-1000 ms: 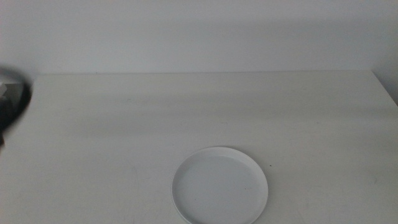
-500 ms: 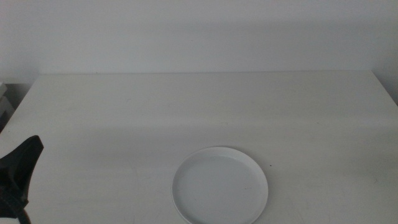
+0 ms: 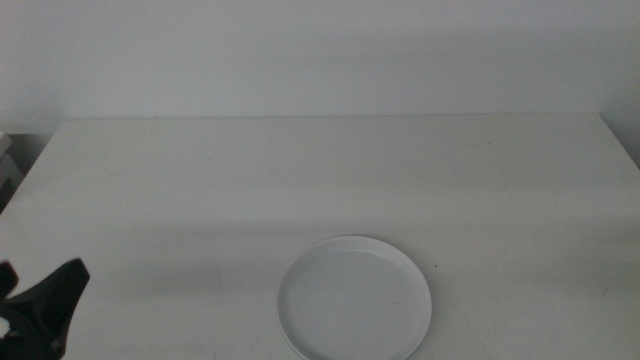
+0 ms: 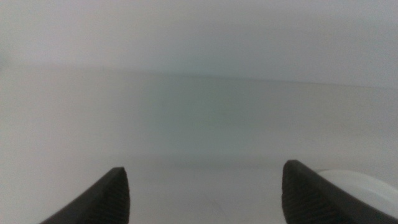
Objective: Stack the three bowls on top of each other.
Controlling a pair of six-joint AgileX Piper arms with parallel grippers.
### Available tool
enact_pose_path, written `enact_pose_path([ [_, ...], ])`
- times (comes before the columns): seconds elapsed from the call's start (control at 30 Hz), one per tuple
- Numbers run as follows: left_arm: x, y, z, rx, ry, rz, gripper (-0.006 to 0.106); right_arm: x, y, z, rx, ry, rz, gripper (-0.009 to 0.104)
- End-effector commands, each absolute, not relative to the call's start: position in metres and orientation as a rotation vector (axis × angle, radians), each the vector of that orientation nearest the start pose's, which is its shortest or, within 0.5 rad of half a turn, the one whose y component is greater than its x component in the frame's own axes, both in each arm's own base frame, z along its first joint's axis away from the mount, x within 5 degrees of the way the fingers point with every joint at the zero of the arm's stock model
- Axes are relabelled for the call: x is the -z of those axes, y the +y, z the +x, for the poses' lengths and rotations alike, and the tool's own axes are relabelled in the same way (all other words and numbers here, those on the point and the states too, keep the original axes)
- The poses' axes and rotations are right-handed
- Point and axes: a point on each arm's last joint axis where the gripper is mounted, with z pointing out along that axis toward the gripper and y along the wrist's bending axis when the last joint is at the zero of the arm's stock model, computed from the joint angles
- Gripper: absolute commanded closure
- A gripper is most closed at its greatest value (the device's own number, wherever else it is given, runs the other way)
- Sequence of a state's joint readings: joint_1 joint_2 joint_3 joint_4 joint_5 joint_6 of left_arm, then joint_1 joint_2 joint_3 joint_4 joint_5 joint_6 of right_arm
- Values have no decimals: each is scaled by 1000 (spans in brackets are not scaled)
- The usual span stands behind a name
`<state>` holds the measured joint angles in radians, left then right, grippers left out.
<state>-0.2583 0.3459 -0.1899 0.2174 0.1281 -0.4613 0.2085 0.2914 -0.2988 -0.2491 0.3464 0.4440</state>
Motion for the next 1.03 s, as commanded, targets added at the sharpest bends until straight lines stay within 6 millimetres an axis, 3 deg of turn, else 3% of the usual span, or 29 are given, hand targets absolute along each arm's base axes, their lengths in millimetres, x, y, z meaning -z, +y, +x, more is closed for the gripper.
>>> enact_pose_path([
  [0.0,-252,-19,85,411,1687,-87,20,-276,7,72,-247,1710,106,56],
  [0.17,-243,-10,76,320,1633,-129,20,-265,-4,59,-135,1630,210,56],
  [0.37,-220,-7,66,190,1588,-17,20,-228,-8,50,-80,1621,256,56],
  [0.53,-208,-7,62,199,1585,-27,20,-203,-8,51,-76,1654,262,56],
  [0.7,-197,-6,61,195,1606,-32,20,-197,-8,51,-75,1670,263,56],
  [1.0,-197,-6,60,192,1606,-34,20,-197,-8,51,-60,1671,254,56],
])
